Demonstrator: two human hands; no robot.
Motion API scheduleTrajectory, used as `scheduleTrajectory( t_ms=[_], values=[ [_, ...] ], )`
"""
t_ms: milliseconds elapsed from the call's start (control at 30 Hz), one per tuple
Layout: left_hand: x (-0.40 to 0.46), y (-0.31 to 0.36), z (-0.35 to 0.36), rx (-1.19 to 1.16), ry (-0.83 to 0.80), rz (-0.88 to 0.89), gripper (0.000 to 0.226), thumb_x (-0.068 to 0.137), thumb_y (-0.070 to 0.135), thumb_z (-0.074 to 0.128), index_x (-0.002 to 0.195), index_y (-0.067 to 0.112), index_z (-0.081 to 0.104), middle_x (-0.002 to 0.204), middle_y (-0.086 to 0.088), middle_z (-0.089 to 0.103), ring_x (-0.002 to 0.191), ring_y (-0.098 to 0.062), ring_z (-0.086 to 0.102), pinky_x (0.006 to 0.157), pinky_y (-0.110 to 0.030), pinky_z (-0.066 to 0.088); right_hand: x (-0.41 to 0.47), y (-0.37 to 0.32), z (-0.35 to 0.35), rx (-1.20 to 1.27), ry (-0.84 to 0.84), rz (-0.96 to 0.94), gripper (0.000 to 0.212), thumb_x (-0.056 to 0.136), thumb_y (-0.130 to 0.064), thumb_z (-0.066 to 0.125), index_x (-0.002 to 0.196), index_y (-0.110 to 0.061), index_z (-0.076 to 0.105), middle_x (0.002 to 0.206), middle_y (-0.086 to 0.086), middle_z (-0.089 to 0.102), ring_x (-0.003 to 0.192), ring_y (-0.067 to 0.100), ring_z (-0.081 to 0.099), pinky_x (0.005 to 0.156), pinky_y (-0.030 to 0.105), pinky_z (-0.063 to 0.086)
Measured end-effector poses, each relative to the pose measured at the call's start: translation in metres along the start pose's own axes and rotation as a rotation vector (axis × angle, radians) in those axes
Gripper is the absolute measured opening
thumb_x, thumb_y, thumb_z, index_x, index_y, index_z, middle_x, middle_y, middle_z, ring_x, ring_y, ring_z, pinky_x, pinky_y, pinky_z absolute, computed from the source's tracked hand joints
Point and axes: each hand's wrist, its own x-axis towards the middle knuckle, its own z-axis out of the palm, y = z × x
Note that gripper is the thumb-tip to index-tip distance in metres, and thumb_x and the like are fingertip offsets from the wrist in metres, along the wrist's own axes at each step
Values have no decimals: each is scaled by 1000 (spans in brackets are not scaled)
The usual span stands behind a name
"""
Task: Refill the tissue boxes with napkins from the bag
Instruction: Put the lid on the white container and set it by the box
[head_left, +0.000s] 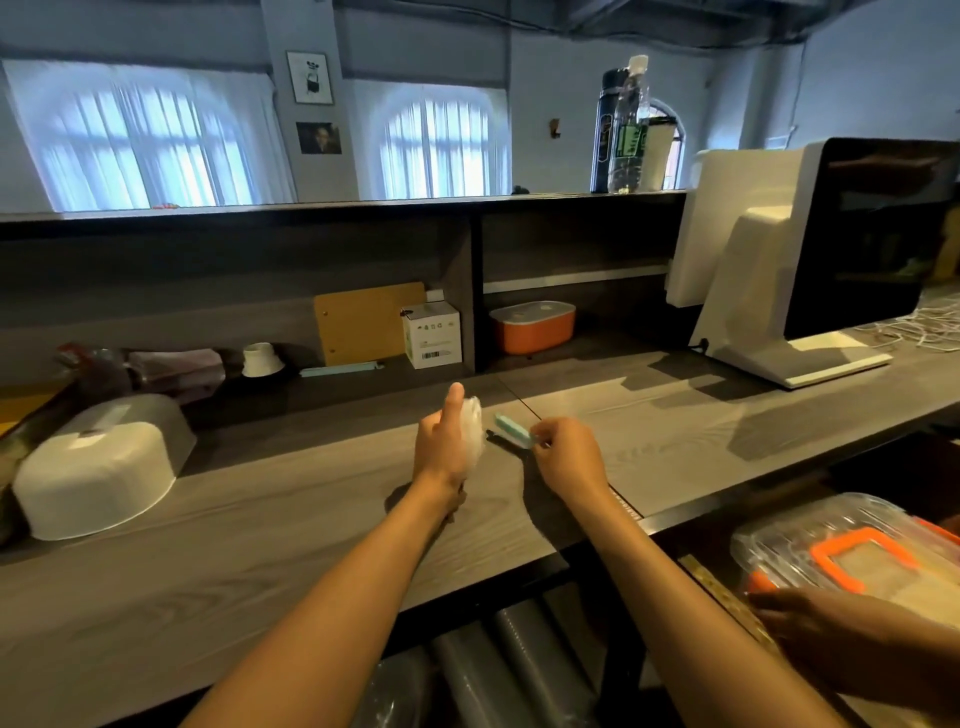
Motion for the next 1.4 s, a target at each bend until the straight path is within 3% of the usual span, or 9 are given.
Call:
scheduleTrajectory(
  t_ms=[133,300,400,533,633,767,933,1100,1400],
  values=[
    [-4,2,1,-175,-56,-69,48,90,54,45,105,14,68,107,-10,67,98,-24,61,85,-38,46,-14,-9,1,363,138,-91,27,95,-11,58,121,-15,65,112,4,63,94,15,61,80,35,55],
    [-19,10,-1,-41,-76,67,27,106,31,39,126,25,57,116,-5,63,100,-19,61,75,-33,51,-43,-44,4,748,177,-68,29,96,-11,54,122,-20,66,105,-2,66,97,11,62,83,29,55],
    [-40,27,-6,-121,-75,46,35,107,33,37,138,25,52,124,-3,62,113,-19,60,89,-34,54,-56,-69,13,776,194,-97,26,98,-18,55,119,-23,68,105,-4,67,99,6,61,81,22,53],
    [-62,48,-29,-415,-146,-54,48,105,47,34,131,14,58,120,-15,66,109,-25,65,87,-35,56,-70,-98,22,749,226,-74,27,99,-21,54,122,-20,67,118,-2,54,107,7,54,84,20,51],
    [-74,55,-54,-467,-128,-33,55,99,56,41,133,16,55,120,-14,65,112,-26,65,95,-39,55,-92,-126,32,858,136,-109,16,100,-20,53,104,-29,67,115,-4,55,101,5,59,74,15,53],
    [-85,64,-94,-346,124,7,41,101,50,43,125,21,60,111,-7,68,103,-20,66,95,-38,54,-118,-157,51,942,-97,-154,19,101,-23,51,108,-27,68,111,-10,66,107,4,62,99,30,51],
    [-97,76,-157,-322,356,32,41,105,46,37,121,16,59,101,-8,69,87,-17,68,70,-29,53,-156,-199,61,1120,-180,-223,29,102,-22,46,129,-26,57,116,-17,61,106,-1,59,75,10,50],
    [-124,90,-216,-359,522,146,37,105,41,40,125,14,56,108,-8,67,97,-18,67,86,-33,56,-197,-257,91,1088,-329,-208,35,101,-37,47,136,-35,48,118,-14,60,107,2,59,82,20,51],
    [-215,85,-359,-201,591,277,11,99,25,53,94,21,61,93,-3,71,86,-13,69,73,-27,55,-293,-340,149,1047,-423,-228,18,95,-32,60,92,-18,70,79,-6,70,72,8,65,57,23,51]
  ],
)
